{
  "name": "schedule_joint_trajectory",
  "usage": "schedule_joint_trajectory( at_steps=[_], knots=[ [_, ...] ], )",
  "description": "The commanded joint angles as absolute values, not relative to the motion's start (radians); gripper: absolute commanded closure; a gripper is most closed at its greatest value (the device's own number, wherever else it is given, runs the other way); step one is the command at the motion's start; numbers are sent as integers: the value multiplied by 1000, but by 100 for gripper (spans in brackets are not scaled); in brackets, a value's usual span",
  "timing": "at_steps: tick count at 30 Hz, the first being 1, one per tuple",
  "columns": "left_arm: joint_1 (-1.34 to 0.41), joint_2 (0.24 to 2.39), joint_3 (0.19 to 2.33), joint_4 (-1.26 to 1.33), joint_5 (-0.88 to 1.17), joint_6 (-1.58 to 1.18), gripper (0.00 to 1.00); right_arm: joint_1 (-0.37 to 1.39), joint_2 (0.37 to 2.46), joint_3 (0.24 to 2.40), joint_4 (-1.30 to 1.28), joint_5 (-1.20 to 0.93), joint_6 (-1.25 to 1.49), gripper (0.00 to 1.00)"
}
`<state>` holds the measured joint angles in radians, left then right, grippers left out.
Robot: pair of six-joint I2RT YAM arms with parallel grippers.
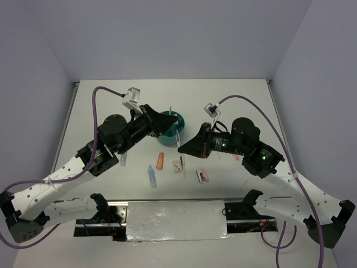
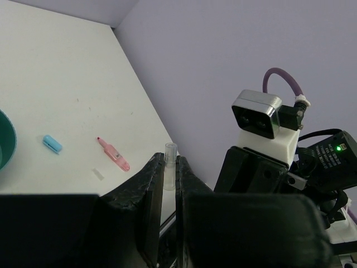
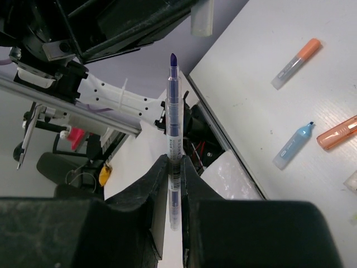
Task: Sort the stationery into containers
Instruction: Close the pen cap on the pen.
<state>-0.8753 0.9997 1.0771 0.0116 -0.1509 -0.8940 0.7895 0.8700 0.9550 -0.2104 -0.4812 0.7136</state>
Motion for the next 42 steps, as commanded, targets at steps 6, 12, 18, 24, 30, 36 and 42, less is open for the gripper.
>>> schedule_joint_trajectory(
  at_steps=[6, 12, 18, 24, 30, 36, 42],
  knots=[
    [-871, 997, 1083, 92, -133, -887, 100, 798, 848, 1000, -247, -431, 675, 100],
    [-871, 997, 1078, 92, -129, -881, 100, 799, 862, 1006, -253, -419, 670, 100],
    [-873, 994, 1071, 89, -132, -867, 100, 798, 880, 1031, -272, -405, 652, 100],
    [-873, 994, 1057, 95, -123, -859, 100, 796, 887, 1039, -278, -402, 646, 100],
    [-873, 986, 1043, 117, -112, -862, 100, 796, 896, 1045, -284, -387, 640, 100],
    [-874, 980, 1034, 124, -100, -871, 100, 796, 905, 1051, -282, -373, 635, 100],
    [-873, 974, 1026, 130, -92, -876, 100, 788, 923, 1088, -291, -350, 615, 100]
  ],
)
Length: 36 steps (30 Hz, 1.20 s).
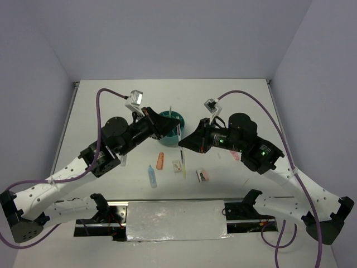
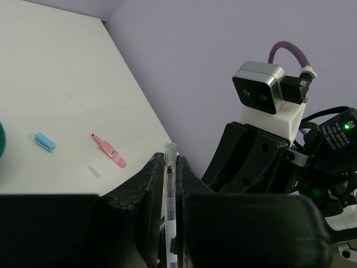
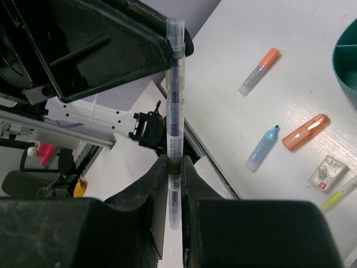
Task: Sort the stationery into containers
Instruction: Close the pen cap on the pen.
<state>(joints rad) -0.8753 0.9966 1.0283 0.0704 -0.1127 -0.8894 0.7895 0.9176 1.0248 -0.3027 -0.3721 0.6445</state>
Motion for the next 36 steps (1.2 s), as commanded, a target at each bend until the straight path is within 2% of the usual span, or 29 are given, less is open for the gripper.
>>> schedule_joint_trajectory(
  at_steps=[1, 5, 10, 13, 14, 17, 24, 26, 27, 30, 31, 33, 36],
  knots=[
    [-873, 974, 1025, 133, -87, -877, 100, 785, 926, 1100, -288, -345, 614, 100],
    [-877, 969, 1002, 167, -55, -874, 100, 772, 956, 1144, -255, -342, 617, 100],
    [-882, 971, 1012, 173, 1, -845, 89, 764, 962, 1206, -220, -327, 510, 100],
    [-884, 968, 1031, 143, 18, -822, 76, 764, 971, 1245, -254, -331, 425, 100],
    [-882, 965, 1037, 134, 18, -818, 68, 764, 983, 1264, -280, -334, 405, 100],
    [-882, 953, 1055, 98, 6, -801, 60, 765, 1006, 1289, -302, -388, 365, 100],
    [-882, 945, 1103, 67, -17, -778, 55, 765, 1011, 1261, -314, -442, 336, 100],
    [-882, 951, 1112, 74, -8, -769, 78, 765, 1006, 1252, -308, -465, 330, 100],
    [-884, 954, 1124, 72, -8, -759, 85, 765, 1005, 1241, -302, -475, 327, 100],
    [-882, 968, 1147, 69, 11, -744, 88, 764, 997, 1226, -278, -512, 328, 100],
    [-882, 974, 1150, 75, 29, -739, 95, 765, 999, 1224, -269, -520, 328, 100],
    [-884, 982, 1167, 89, 47, -732, 100, 765, 999, 1220, -261, -534, 327, 99],
    [-884, 988, 1180, 110, 74, -729, 100, 764, 1005, 1203, -238, -545, 339, 77]
  ],
)
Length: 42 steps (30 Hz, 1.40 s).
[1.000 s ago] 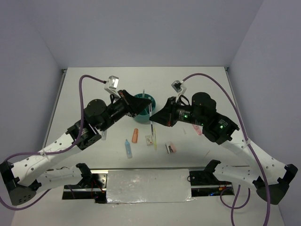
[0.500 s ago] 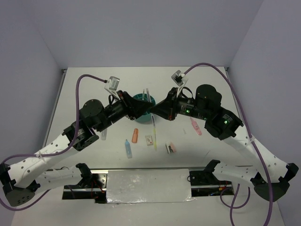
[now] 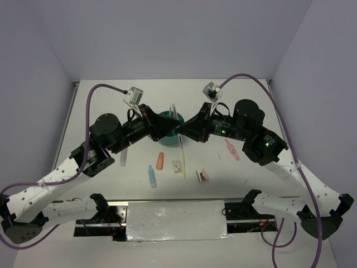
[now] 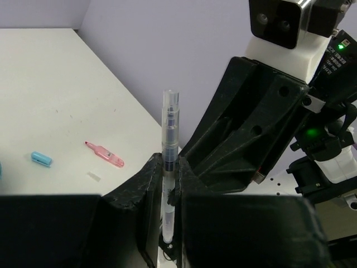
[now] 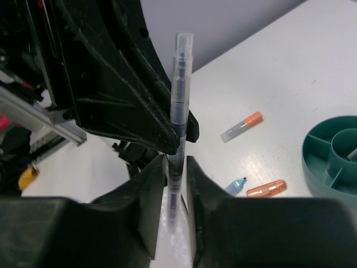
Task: Sort the stationery into containers
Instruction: Close the pen cap on the pen.
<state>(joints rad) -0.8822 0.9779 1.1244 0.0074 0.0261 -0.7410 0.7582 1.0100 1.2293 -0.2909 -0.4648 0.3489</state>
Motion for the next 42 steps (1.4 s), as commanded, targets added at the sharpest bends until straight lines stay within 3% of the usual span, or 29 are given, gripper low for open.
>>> schedule_joint_trajectory(
  at_steps=[1, 7, 9, 10, 12, 14, 15, 18, 19, 21, 29, 38, 42],
  knots=[
    [-882, 983, 1181, 118, 81, -730, 100, 765, 1005, 1192, -224, -548, 353, 68],
    [-884, 979, 1192, 147, 87, -733, 100, 765, 1023, 1157, -137, -578, 400, 67],
    [-884, 985, 1198, 144, 91, -732, 100, 765, 1031, 1161, -120, -584, 407, 73],
    [-882, 986, 1200, 143, 92, -730, 100, 765, 1034, 1166, -117, -587, 407, 84],
    [-882, 991, 1206, 132, 92, -727, 97, 765, 1034, 1173, -118, -575, 405, 96],
    [-882, 1000, 1216, 106, 92, -713, 87, 765, 1029, 1174, -118, -566, 400, 100],
    [-882, 1003, 1223, 94, 78, -709, 71, 765, 1028, 1175, -121, -565, 399, 100],
    [-882, 997, 1252, 19, 8, -692, 43, 765, 1025, 1169, -139, -558, 387, 100],
    [-884, 994, 1258, 3, 5, -690, 17, 764, 1022, 1164, -143, -561, 384, 100],
    [-884, 980, 1273, -24, -52, -678, 1, 765, 1017, 1146, -144, -566, 380, 100],
    [-879, 988, 1347, -97, -176, -653, 1, 765, 1002, 1124, -153, -603, 377, 100],
    [-874, 1055, 1393, -120, -124, -687, 32, 765, 994, 1124, -170, -597, 376, 100],
    [-873, 1048, 1368, -65, -97, -707, 40, 767, 986, 1120, -176, -568, 371, 100]
  ],
)
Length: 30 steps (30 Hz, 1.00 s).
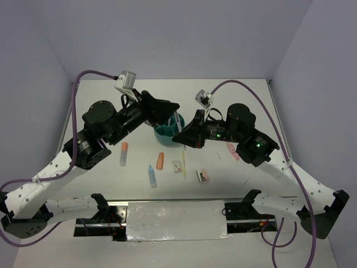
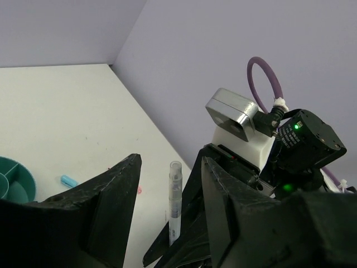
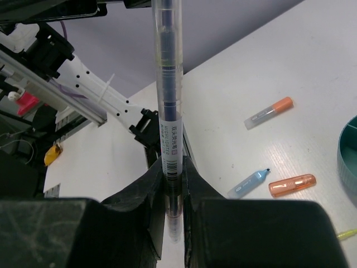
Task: Sort the stationery into containers
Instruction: Close the pen cap on the pen.
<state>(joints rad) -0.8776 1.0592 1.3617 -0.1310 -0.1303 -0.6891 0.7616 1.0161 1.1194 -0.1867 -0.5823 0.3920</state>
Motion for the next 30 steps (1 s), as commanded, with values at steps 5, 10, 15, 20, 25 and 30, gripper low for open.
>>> schedule_joint_trajectory(
  at_steps=[5, 10, 15, 20, 25, 30],
  knots=[
    [-873, 1068, 1368, -71, -74, -716, 60, 767, 996, 1137, -193, -572, 370, 100],
    [-873, 1094, 1377, -101, -43, -727, 73, 765, 1005, 1173, -219, -568, 347, 100],
    [-873, 1103, 1367, -113, -8, -739, 100, 767, 1040, 1262, -287, -558, 298, 100],
    [-877, 1095, 1338, -123, 47, -758, 100, 761, 1083, 1367, -348, -505, 221, 100],
    [-919, 1074, 1240, -88, 106, -805, 100, 718, 1199, 1566, -412, -521, 176, 100],
    [-1078, 1063, 1167, -69, 26, -825, 100, 661, 1302, 1735, -416, -551, 184, 100]
  ],
)
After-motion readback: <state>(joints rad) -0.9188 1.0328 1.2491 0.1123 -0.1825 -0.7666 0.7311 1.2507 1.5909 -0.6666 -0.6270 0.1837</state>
